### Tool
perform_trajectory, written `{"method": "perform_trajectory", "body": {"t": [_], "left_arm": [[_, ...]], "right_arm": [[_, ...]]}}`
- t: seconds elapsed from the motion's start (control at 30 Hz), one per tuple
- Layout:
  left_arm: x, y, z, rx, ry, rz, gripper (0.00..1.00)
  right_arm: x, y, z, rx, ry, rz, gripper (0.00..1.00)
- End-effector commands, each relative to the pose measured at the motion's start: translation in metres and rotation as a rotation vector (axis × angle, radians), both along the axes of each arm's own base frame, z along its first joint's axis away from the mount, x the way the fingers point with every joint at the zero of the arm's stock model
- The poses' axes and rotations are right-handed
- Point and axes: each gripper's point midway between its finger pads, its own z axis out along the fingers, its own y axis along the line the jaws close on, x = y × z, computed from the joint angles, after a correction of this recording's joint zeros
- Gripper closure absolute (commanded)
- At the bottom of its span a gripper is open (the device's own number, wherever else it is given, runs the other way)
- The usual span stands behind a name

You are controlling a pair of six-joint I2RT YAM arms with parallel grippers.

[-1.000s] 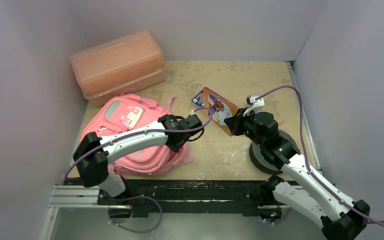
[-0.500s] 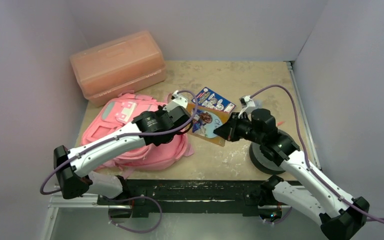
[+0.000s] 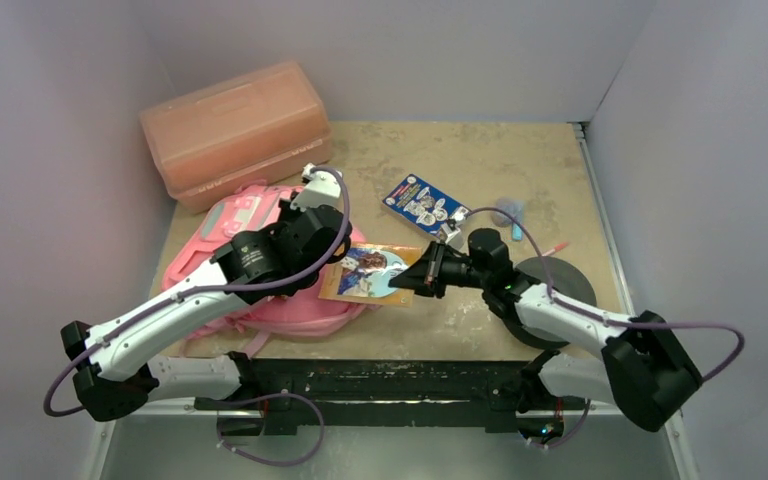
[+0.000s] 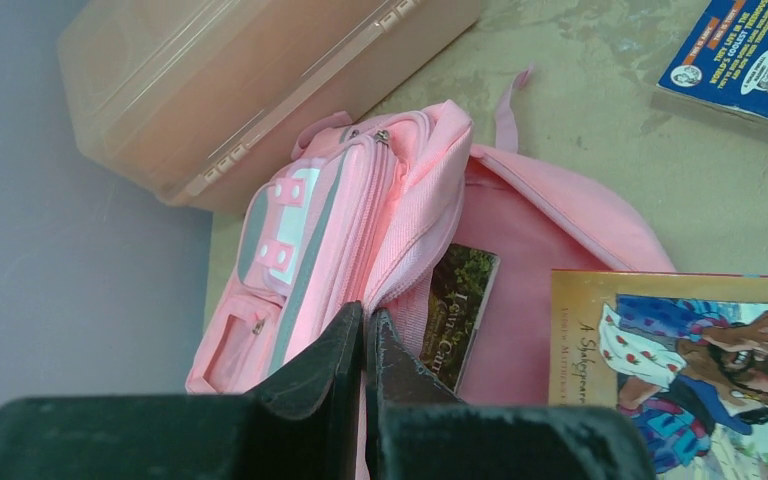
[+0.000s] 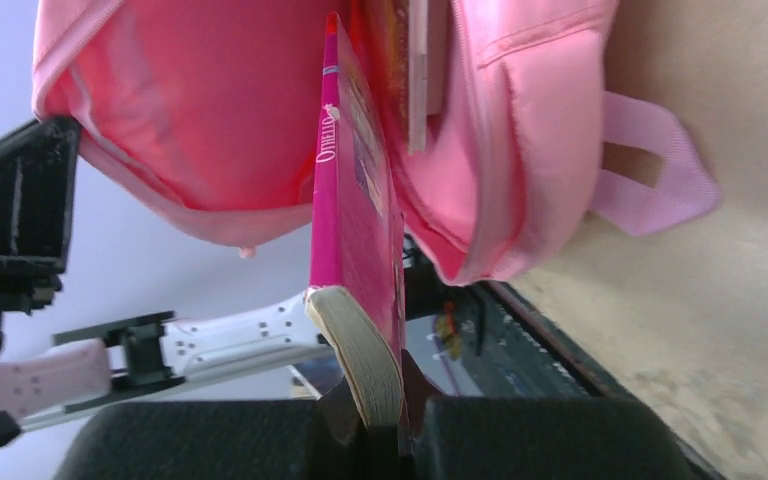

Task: Pack the student bag
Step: Place the book in the student bag.

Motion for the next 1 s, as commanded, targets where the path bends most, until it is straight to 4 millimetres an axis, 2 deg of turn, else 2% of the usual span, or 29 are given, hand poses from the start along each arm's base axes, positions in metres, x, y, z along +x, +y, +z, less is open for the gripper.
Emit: {"method": "perform_trajectory", "body": {"t": [0.0,0.2,0.23,0.27,0.33,0.4,0.53,0.73,0.97], "left_arm": [[0.008,0.002,0.029,-0.07,-0.125,0.023,1.0],[0.01,0.0,0.034,-0.069,-0.156,-0.007,1.0],[0.009,0.001,0.034,-0.065,-0.159,-0.008,1.0],[0.009,0.003,0.034,-0.061,-0.162,-0.006,1.0],[0.008,0.006,0.034,-0.062,-0.172,-0.009,1.0],[0.006,0.007,0.034,-0.071,-0.175,-0.024,1.0],[0.004,0.005,0.037,-0.08,-0.175,-0.066,1.0],[0.003,0.006,0.036,-0.06,-0.182,-0.086,1.0],[0.0,0.006,0.034,-0.1,-0.185,-0.1,1.0]], "right_arm": [[0.011,0.034,0.06,0.247,-0.027,-0.002,1.0],[0.035,0.108,0.067,0.33,0.033,-0.012,1.0],[0.041,0.118,0.068,0.364,0.033,-0.021,1.0],[0.051,0.128,0.06,0.382,0.052,-0.041,1.0],[0.063,0.145,0.071,0.438,0.007,-0.065,1.0],[0.075,0.161,0.064,0.417,-0.007,-0.094,1.0],[0.096,0.186,0.046,0.345,-0.045,-0.176,1.0],[0.101,0.225,0.03,0.24,-0.057,-0.228,1.0],[0.107,0.259,0.002,0.085,-0.169,-0.29,0.93]]}}
